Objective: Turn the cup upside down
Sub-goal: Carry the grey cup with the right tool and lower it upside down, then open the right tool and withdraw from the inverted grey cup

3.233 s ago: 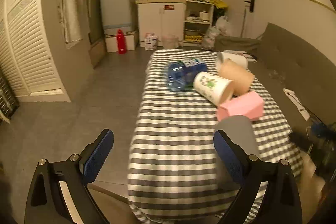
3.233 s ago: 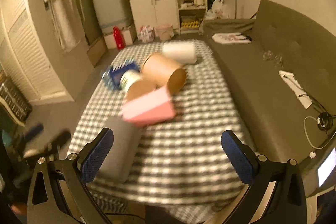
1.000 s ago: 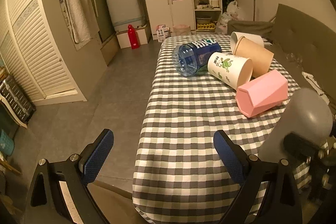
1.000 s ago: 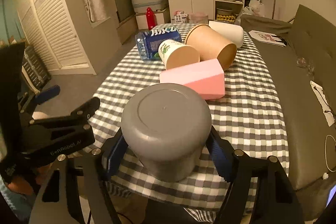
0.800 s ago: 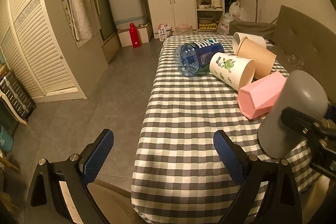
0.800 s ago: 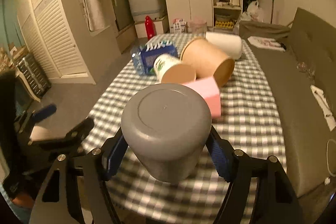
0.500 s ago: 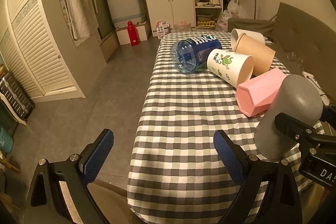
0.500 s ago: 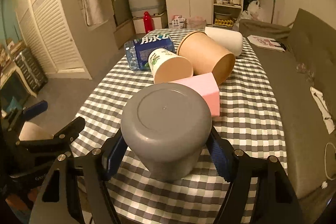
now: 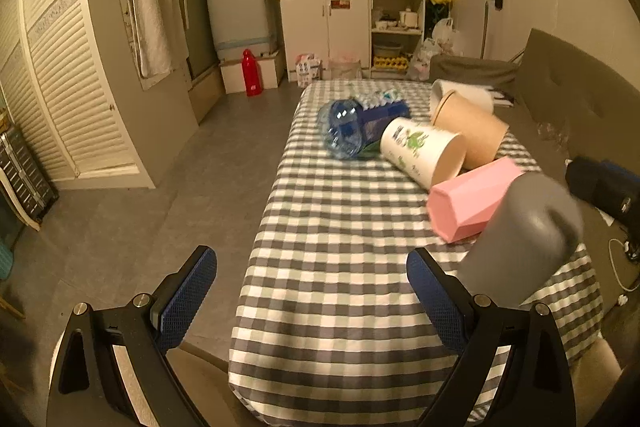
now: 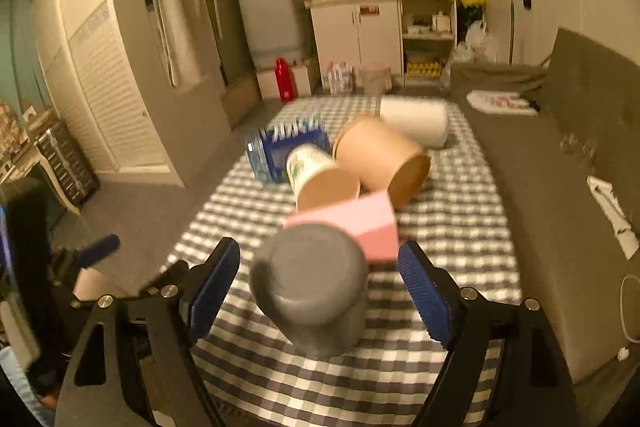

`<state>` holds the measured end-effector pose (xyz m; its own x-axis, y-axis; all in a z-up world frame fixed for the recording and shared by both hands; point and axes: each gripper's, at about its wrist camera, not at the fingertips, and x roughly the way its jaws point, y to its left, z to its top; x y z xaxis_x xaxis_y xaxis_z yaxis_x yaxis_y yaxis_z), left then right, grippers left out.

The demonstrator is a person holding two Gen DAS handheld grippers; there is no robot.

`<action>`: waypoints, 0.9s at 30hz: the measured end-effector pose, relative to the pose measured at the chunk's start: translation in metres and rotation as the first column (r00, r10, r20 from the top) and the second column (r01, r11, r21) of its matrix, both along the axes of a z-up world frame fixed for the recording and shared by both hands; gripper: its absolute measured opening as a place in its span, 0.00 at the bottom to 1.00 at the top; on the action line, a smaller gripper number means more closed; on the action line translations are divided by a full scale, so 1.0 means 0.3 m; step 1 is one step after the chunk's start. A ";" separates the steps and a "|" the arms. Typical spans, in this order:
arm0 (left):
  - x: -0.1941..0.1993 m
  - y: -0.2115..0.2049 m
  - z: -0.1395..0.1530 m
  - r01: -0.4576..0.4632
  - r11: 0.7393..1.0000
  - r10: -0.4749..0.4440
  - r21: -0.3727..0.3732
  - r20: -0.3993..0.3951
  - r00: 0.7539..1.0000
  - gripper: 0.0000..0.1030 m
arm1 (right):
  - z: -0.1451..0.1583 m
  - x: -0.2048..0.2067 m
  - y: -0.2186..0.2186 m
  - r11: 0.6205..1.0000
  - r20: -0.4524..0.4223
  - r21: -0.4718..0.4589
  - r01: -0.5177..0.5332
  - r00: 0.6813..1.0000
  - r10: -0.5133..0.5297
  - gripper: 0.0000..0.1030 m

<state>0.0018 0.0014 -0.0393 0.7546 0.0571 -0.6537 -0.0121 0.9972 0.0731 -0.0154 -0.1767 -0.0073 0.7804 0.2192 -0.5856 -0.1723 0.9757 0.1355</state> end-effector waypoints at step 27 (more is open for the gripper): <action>-0.133 -0.101 0.060 0.078 0.994 -0.073 -0.076 0.075 0.995 1.00 | -0.133 -0.104 -0.197 0.981 -0.101 -0.071 0.181 0.977 -0.188 0.93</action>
